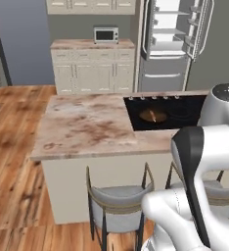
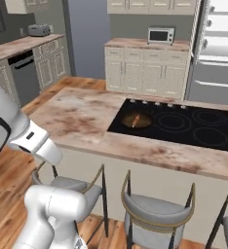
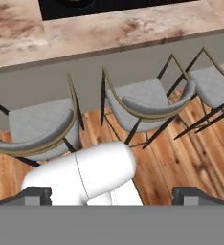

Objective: Place the cold items (pear and sweet potato) from the fridge in one tupperware on the dining counter. Place the warm items (kebab skewer and hot dog) in the stove area in another tupperware.

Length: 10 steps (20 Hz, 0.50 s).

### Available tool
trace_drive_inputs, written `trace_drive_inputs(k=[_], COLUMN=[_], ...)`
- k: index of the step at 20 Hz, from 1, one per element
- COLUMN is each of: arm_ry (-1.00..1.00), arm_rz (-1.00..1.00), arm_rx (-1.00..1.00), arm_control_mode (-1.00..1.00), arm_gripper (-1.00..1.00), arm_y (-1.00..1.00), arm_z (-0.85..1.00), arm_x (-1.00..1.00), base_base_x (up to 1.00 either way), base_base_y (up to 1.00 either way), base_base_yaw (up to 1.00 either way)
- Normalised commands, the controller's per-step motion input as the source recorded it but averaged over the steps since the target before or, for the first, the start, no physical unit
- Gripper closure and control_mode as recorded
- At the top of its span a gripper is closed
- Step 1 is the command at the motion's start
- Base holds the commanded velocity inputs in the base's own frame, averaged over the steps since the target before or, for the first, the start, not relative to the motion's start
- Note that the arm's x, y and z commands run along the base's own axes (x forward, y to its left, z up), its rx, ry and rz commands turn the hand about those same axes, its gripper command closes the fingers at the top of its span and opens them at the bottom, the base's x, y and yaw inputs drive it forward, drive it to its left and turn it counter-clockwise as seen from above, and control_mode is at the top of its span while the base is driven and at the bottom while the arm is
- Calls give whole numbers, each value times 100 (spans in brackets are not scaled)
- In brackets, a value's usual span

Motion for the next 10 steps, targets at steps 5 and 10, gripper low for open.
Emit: trace_drive_inputs(k=[5, 10], arm_ry=[1, 19], arm_rz=[7, 36], arm_rx=[2, 11], arm_control_mode=[-100, -100], arm_gripper=[-100, -100], arm_y=[-8, -37], arm_z=[0, 0], arm_x=[20, 100], base_base_x=[80, 0], base_base_y=[-39, 0], base_base_yaw=[28, 0])
